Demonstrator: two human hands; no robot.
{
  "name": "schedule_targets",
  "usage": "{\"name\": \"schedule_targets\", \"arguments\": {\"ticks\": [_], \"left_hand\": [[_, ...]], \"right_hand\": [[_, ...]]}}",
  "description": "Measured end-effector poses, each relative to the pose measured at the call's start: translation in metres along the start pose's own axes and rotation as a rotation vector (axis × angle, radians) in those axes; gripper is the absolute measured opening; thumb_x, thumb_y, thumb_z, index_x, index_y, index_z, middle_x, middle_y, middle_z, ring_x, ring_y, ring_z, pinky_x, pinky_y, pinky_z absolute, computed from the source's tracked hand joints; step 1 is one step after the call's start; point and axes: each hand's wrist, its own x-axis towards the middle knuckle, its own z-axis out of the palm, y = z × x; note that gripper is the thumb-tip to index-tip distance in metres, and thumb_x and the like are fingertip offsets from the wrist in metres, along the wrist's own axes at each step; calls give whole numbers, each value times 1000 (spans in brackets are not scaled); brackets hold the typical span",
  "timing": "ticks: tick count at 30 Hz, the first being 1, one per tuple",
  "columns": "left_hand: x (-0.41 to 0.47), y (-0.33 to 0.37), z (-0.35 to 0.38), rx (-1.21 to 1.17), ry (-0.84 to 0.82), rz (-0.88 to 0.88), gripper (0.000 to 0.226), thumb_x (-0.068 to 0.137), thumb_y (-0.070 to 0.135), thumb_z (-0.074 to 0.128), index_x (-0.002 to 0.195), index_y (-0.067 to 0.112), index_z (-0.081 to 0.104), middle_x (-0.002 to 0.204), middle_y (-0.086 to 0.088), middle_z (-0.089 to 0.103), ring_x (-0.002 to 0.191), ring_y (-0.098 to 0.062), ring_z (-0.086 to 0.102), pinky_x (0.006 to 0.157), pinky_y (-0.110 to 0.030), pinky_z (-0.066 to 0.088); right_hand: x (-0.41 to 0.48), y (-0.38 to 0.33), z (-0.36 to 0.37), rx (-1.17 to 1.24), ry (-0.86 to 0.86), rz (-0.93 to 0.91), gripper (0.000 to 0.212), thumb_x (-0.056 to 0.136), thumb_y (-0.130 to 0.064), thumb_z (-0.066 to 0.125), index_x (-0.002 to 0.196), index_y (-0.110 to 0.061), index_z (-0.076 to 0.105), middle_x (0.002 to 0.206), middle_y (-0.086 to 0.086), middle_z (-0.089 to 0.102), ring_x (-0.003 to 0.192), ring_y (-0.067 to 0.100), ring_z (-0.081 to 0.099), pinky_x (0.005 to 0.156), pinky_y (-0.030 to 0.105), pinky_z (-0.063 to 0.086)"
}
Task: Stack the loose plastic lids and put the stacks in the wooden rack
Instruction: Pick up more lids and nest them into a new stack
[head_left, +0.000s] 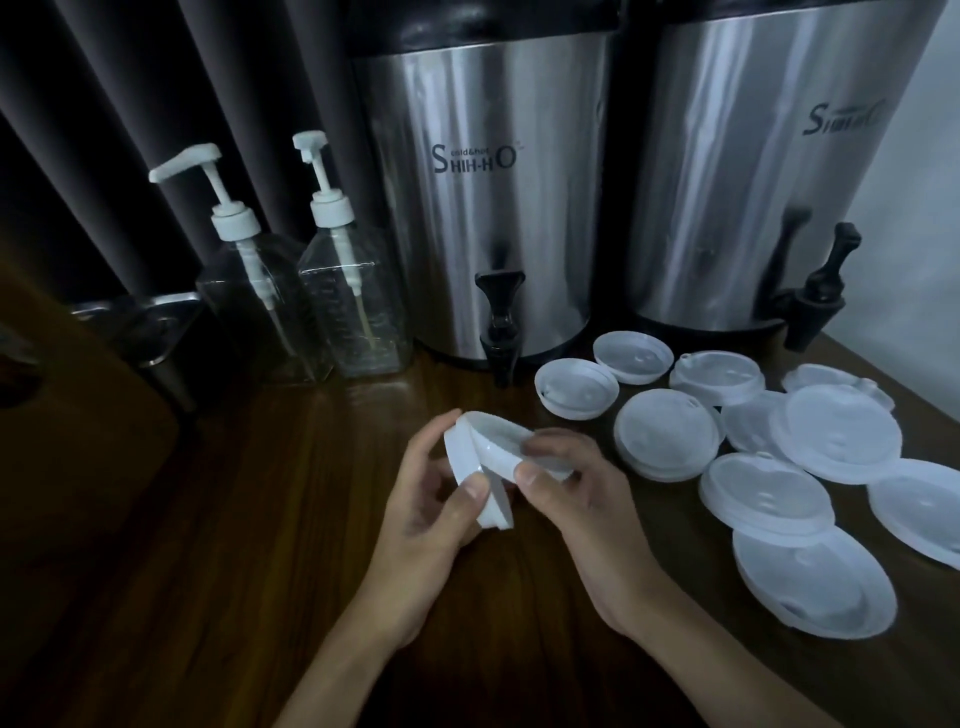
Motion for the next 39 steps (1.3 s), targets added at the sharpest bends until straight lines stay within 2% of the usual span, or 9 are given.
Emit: {"name": "schedule_targets", "arguments": {"ticks": [5,11,13,16,18,23,28,35,39], "left_hand": [[0,2,-1,-58,9,-18,80,71,59,84,141,39,52,129,-2,65,123,-32,64,94,-53,57],[0,3,-1,-52,-10,-20,66,79,47,78,140,43,54,124,8,68,121,-26,66,87,-45,61],[-1,4,0,-61,-8,-29,73,75,54,83,141,42,54,125,4,68,121,-29,66,88,-48,60],[0,4,0,-45,-15,-31,83,69,63,84,142,41,53,122,6,69,119,-27,67,88,-48,60],[0,3,0,-39,-23,-29,84,68,64,84,142,41,52,120,8,69,118,-26,67,87,-47,61],[-1,3,0,-11,-27,-37,85,66,69,83,141,44,53,118,9,68,118,-22,67,85,-45,61],[-2,3,2,54,-48,-16,79,65,72,81,136,51,54,116,17,65,114,-16,67,79,-38,62],[8,16,17,9,-89,-44,61,77,53,79,133,45,57,115,15,71,111,-20,71,80,-41,62],[19,13,28,-30,-24,-40,47,82,42,76,126,46,60,105,15,73,96,-23,75,74,-40,63]], "right_hand": [[-1,-1,0,-115,-154,21,60,61,-60,70,114,-32,70,134,-12,53,122,5,57,88,23,55],[0,-5,-2,-220,-298,23,60,71,-62,64,122,-31,69,142,-23,50,130,3,52,104,31,49],[1,-6,-4,-205,-299,28,58,76,-57,64,123,-25,71,141,-21,53,126,1,55,100,28,52],[2,-4,-6,-217,-253,20,53,80,-43,70,129,-22,67,139,-11,57,123,10,60,101,41,54],[3,-3,-8,-234,-258,-12,63,78,-47,74,135,-26,60,133,-7,62,121,13,62,99,42,55],[7,-1,-16,-288,-338,-57,74,76,-51,76,140,-48,40,138,-28,56,129,-4,52,97,16,49],[8,-2,-24,-339,-351,-71,85,75,-49,79,147,-43,34,142,-28,53,131,-1,51,106,32,44],[5,-10,-35,-428,-312,-119,91,78,-53,79,151,-48,23,145,-32,48,131,-5,48,105,30,43],[7,-16,-50,-639,-213,-140,93,71,-75,70,149,-53,24,146,-34,40,132,-12,37,112,33,38]]}}
